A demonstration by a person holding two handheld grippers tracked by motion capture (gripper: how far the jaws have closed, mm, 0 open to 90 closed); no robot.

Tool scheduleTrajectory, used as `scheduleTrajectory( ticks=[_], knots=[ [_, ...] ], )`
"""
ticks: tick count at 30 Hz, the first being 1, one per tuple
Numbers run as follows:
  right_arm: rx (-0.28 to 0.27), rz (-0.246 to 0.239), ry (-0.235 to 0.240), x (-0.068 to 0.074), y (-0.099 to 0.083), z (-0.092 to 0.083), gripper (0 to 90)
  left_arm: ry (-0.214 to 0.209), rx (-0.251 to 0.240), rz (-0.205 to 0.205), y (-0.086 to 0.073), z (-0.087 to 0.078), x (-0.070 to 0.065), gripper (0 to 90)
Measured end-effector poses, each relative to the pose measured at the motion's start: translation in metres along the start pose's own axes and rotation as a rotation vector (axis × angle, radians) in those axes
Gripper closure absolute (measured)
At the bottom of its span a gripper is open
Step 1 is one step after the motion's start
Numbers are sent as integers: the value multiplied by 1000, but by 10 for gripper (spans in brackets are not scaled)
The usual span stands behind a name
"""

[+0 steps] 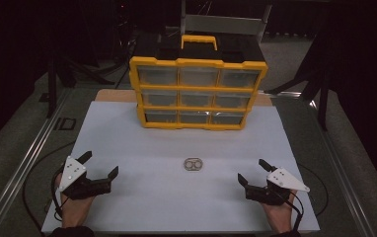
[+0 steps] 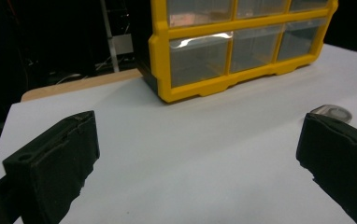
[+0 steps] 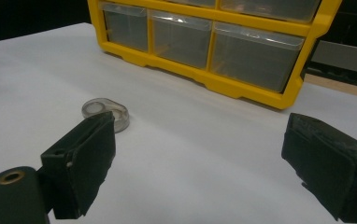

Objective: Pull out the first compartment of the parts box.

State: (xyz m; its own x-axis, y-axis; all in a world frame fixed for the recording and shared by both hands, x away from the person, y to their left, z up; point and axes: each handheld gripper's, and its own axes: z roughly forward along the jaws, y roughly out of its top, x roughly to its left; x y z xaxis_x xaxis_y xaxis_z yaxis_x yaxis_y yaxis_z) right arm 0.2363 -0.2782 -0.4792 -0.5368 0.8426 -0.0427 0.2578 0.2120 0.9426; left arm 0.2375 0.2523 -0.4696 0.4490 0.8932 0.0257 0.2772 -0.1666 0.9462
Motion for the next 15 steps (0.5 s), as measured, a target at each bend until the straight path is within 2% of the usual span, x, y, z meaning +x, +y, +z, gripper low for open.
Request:
scheduleTrajectory(
  ticks=[7, 12, 15],
  knots=[
    [5, 10, 3, 0, -2, 2, 99, 9, -2, -2, -2, 1, 1, 2],
    [5, 11, 5, 2, -1, 3, 99, 15, 14, -4, -4, 3, 1, 2],
    [2, -3, 2, 4, -1, 3, 99, 17, 16, 9, -3, 5, -1, 2]
  ],
)
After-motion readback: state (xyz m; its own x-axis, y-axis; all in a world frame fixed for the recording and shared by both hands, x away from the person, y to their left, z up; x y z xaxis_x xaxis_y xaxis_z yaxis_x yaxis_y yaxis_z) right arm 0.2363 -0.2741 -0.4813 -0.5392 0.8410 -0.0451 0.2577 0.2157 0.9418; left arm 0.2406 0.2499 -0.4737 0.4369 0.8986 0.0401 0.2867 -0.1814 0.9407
